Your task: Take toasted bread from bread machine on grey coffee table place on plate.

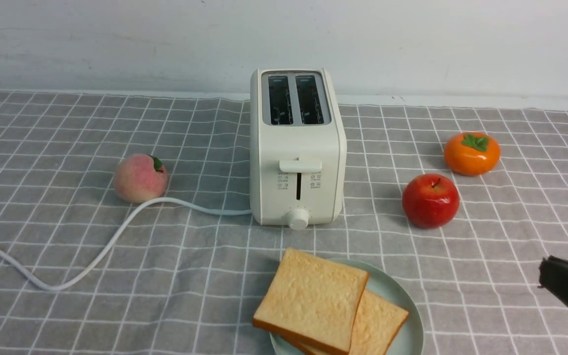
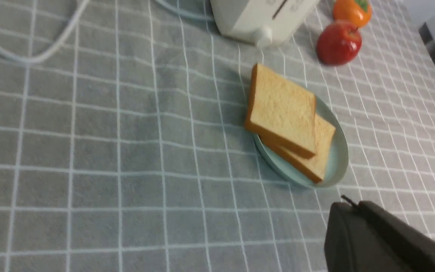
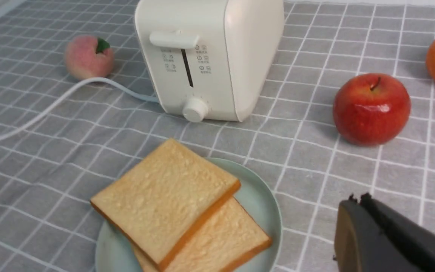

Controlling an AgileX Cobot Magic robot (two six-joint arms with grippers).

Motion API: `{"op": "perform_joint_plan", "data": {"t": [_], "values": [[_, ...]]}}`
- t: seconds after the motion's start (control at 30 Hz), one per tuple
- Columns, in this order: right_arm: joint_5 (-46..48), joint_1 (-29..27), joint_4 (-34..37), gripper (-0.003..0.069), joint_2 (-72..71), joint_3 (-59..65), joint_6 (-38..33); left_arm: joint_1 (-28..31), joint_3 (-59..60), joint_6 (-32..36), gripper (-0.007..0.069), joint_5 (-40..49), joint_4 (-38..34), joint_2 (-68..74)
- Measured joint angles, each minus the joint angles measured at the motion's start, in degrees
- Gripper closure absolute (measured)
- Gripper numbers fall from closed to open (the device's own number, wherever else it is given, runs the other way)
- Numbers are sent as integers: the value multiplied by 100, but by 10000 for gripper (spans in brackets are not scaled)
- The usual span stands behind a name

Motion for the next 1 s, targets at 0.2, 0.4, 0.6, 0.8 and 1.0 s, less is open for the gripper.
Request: {"op": "perform_joint_plan", "data": {"t": [0.2, 0.4, 0.6, 0.8, 1.0], "values": [[-16, 0, -347, 669, -189, 126, 90, 0, 74, -12, 638, -668, 889, 52], [-52, 0, -347, 663, -195, 162, 128, 0, 87, 14, 638, -1052, 1112, 191], [-56, 0, -347, 657, -195, 162, 139, 0, 87, 1053, 638, -1135, 1100, 191], [-56, 0, -347, 654, -195, 164, 139, 0, 87, 1807, 638, -1155, 879, 191], [-56, 0, -347, 647, -195, 164, 139, 0, 87, 1871, 638, -1155, 844, 191]]}}
